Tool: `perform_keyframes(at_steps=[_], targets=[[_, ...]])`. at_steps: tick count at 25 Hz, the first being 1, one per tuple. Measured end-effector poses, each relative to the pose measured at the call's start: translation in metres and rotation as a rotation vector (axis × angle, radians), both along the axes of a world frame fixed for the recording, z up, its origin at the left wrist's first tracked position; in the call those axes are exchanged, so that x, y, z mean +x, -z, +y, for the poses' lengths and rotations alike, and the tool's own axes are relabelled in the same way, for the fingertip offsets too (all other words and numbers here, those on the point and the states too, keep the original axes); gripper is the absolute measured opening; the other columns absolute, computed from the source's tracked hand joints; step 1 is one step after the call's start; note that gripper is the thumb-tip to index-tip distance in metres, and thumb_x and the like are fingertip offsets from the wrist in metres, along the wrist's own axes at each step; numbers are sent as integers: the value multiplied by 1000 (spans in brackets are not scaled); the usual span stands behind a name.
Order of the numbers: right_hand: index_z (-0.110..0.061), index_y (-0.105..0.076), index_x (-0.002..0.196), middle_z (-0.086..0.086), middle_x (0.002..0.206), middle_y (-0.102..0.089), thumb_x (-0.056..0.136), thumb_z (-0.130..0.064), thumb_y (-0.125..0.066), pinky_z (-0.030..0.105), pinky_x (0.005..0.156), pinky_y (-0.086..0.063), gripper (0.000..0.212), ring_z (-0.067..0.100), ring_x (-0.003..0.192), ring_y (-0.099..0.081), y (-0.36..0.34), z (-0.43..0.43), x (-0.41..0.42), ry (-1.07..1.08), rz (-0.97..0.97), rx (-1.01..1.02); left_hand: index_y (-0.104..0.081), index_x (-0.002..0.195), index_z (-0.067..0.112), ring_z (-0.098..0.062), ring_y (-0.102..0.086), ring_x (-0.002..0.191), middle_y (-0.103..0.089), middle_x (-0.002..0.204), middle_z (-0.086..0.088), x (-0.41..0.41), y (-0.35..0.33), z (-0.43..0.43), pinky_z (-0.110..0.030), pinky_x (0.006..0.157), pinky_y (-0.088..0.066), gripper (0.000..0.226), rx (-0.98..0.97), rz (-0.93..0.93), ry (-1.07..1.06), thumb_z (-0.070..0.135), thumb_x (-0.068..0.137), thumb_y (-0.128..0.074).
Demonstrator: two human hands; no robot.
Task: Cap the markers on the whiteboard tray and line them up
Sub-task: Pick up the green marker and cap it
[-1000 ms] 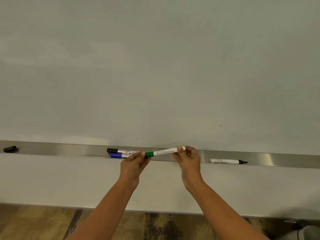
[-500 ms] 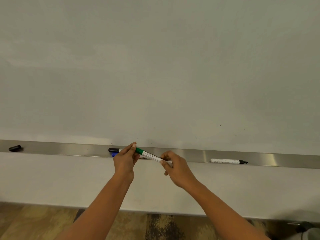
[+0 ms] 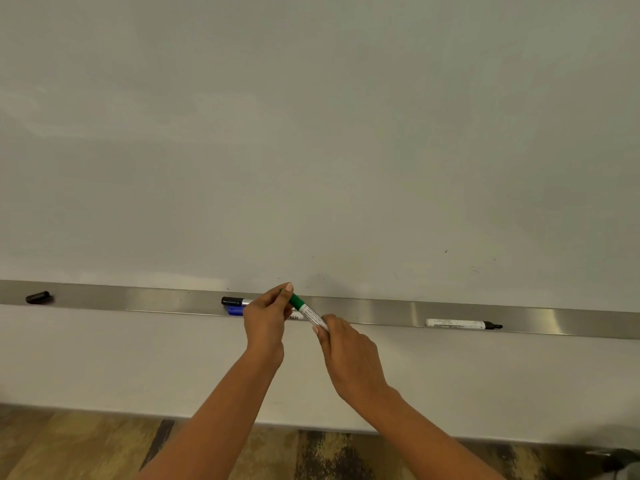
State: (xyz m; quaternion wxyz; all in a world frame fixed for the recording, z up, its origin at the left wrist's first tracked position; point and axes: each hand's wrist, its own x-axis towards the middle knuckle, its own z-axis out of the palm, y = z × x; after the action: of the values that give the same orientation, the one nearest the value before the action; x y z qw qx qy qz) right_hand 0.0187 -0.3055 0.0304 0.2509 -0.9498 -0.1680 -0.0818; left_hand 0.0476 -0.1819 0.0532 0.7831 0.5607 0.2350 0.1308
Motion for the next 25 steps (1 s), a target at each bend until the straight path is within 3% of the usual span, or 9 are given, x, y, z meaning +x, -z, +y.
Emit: perform_keyframes(at_steps=[3, 8, 11, 16, 25], targets=[[-19, -47, 112, -7, 75, -47, 96, -41, -24, 12, 44, -22, 36, 8, 52, -39, 2, 2, 0, 36, -12, 14, -63, 110, 3, -10, -58, 78, -64, 83, 3, 1, 1, -2, -19, 72, -46, 30, 54, -20, 31, 14, 82, -62], [-19, -49, 110, -6, 70, -50, 95, -41, -27, 20, 47, -35, 35, 10, 52, -44, 4, -3, 2, 70, 32, 73, -63, 109, 2, -9, -58, 75, -64, 81, 3, 5, 2, -6, -15, 66, -49, 29, 96, -32, 77, 12, 82, -61], [-17, -50, 108, -5, 68, -50, 95, -40, -29, 18, 46, -31, 34, 7, 46, -37, 4, -6, 3, 66, 78, 106, -63, 110, 2, -9, -58, 75, -64, 81, 2, 6, 4, -8, -8, 60, -52, 28, 108, -38, 99, 11, 83, -60], [-15, -54, 103, -12, 56, -41, 96, -37, -33, 18, 44, -28, 31, 7, 45, -36, 3, -4, 5, 63, 200, 247, -62, 111, 1, -12, -57, 77, -63, 82, 0, 7, 5, -9, -18, 71, -47, 28, 102, -41, 115, 10, 84, -59], [-17, -58, 86, -7, 59, -44, 96, -36, -33, 23, 51, -30, 33, 8, 51, -37, -6, -7, 9, 52, 430, 430, -63, 109, 3, -17, -57, 80, -64, 81, -2, 8, 12, -7, -21, 70, -47, 27, 91, -25, 124, 10, 84, -58]])
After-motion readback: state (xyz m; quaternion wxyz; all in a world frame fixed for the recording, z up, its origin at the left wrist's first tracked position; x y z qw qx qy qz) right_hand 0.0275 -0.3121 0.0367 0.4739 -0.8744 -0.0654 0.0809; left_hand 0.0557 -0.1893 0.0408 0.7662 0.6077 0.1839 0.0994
